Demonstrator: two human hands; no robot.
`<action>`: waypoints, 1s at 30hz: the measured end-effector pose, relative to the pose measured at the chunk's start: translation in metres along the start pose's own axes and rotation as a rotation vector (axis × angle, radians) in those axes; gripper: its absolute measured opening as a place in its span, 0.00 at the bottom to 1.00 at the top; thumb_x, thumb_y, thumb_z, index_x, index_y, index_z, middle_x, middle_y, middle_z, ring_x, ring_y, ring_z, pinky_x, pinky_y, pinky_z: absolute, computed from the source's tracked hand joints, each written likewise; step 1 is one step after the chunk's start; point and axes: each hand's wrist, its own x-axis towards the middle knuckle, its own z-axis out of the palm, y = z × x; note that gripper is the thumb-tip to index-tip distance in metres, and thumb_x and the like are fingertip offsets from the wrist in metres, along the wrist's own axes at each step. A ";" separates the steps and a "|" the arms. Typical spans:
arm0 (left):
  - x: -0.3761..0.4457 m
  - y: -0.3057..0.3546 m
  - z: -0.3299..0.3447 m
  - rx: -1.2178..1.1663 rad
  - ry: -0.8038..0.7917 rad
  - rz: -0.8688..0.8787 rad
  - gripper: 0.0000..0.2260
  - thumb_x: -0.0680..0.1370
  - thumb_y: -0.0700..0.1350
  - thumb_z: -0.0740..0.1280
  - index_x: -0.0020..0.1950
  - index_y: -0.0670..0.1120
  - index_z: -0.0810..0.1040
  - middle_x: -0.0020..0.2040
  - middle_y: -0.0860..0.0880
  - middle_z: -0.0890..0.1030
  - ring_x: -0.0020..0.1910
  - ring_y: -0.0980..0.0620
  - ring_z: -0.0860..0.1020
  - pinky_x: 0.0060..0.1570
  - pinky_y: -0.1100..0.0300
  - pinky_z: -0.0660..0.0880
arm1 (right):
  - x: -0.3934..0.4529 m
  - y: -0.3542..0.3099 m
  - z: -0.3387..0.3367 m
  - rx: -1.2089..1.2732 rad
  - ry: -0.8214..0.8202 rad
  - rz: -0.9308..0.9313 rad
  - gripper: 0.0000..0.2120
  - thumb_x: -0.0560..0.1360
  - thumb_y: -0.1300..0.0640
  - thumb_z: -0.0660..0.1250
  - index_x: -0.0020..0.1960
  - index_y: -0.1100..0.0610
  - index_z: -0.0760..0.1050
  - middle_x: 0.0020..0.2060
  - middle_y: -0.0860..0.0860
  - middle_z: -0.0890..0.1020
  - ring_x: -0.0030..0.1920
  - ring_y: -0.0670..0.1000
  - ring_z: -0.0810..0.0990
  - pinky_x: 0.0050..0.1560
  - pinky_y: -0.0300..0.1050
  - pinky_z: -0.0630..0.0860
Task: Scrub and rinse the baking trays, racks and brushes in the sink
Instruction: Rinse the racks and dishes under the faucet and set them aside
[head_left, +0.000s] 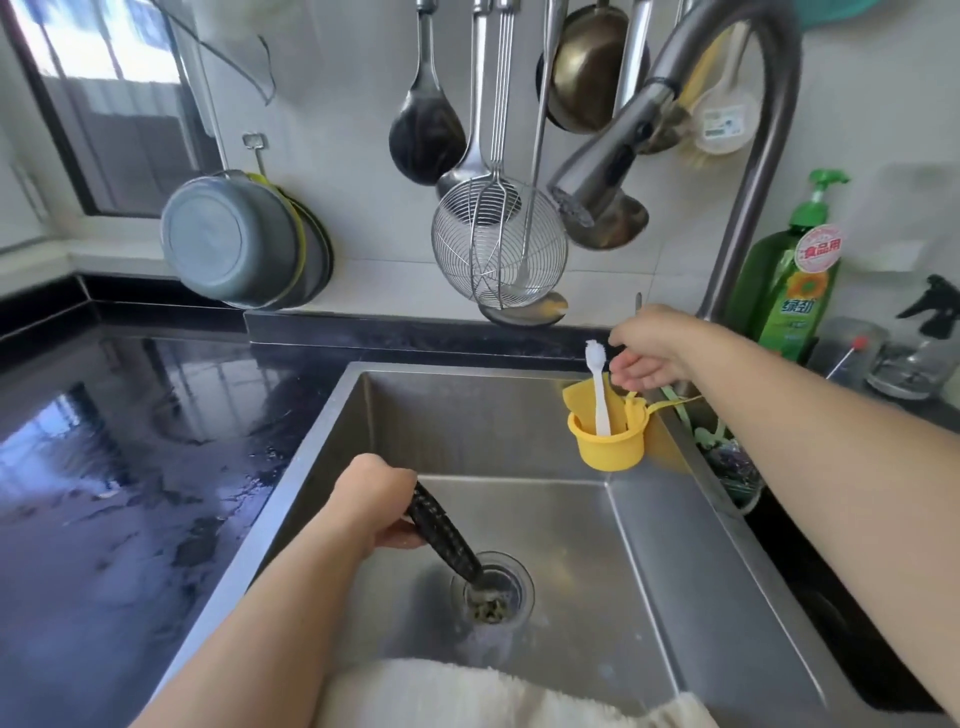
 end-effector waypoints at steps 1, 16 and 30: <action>-0.004 0.001 -0.001 -0.006 0.009 -0.003 0.09 0.79 0.32 0.59 0.53 0.30 0.76 0.41 0.31 0.84 0.33 0.33 0.85 0.36 0.42 0.84 | -0.005 -0.002 0.002 0.013 -0.048 0.010 0.16 0.85 0.59 0.59 0.69 0.67 0.69 0.47 0.61 0.80 0.40 0.54 0.82 0.34 0.46 0.81; 0.015 -0.002 -0.003 -0.058 0.004 -0.028 0.09 0.80 0.36 0.59 0.55 0.33 0.74 0.50 0.32 0.83 0.34 0.34 0.86 0.36 0.45 0.85 | 0.024 -0.002 0.024 -0.051 0.164 0.065 0.29 0.84 0.65 0.57 0.81 0.60 0.51 0.41 0.65 0.80 0.39 0.59 0.85 0.40 0.57 0.85; 0.011 -0.005 -0.006 -0.001 0.006 -0.025 0.10 0.79 0.35 0.59 0.54 0.32 0.77 0.42 0.33 0.85 0.34 0.34 0.86 0.36 0.45 0.84 | -0.021 -0.032 0.001 0.476 0.699 -0.412 0.06 0.84 0.54 0.58 0.56 0.51 0.73 0.47 0.51 0.82 0.43 0.51 0.84 0.45 0.50 0.85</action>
